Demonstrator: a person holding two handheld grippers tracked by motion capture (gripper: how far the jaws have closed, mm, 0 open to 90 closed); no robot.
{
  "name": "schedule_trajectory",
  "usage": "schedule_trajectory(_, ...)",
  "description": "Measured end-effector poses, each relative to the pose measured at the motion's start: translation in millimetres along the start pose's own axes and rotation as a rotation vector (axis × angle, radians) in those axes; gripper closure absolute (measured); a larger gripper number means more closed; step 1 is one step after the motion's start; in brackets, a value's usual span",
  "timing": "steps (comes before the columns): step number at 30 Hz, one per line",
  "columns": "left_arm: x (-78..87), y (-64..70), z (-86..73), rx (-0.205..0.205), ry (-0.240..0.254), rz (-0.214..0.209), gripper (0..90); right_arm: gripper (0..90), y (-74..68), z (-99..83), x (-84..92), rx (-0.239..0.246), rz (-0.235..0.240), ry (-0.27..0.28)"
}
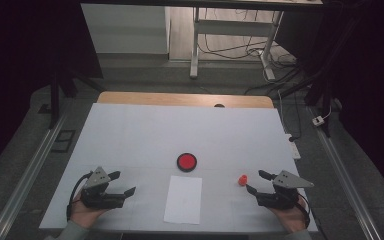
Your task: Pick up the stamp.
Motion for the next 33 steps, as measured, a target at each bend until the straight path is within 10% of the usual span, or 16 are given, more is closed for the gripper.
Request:
schedule_trajectory(18, -1.8, -0.4, -2.3, -0.002, -0.012, 0.0, 18.4, 30.0, -2.7, 53.0, -18.7, 0.004, 0.015, -0.048)
schedule_trajectory(33, -3.8, 0.6, -3.3, -0.001, -0.017, 0.006, 18.5, 31.5, -7.3, 27.6, -32.3, 0.005, 0.029, -0.111)
Point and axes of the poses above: each handheld gripper's, and its own axes: x roughly backward along the jaws, z roughly out of its top, y roughly to its right, the point moved 8 cm from there along -x, roughly forward along the jaws, and after that the axes turned 10 degrees about x, right-handed, at the moved point
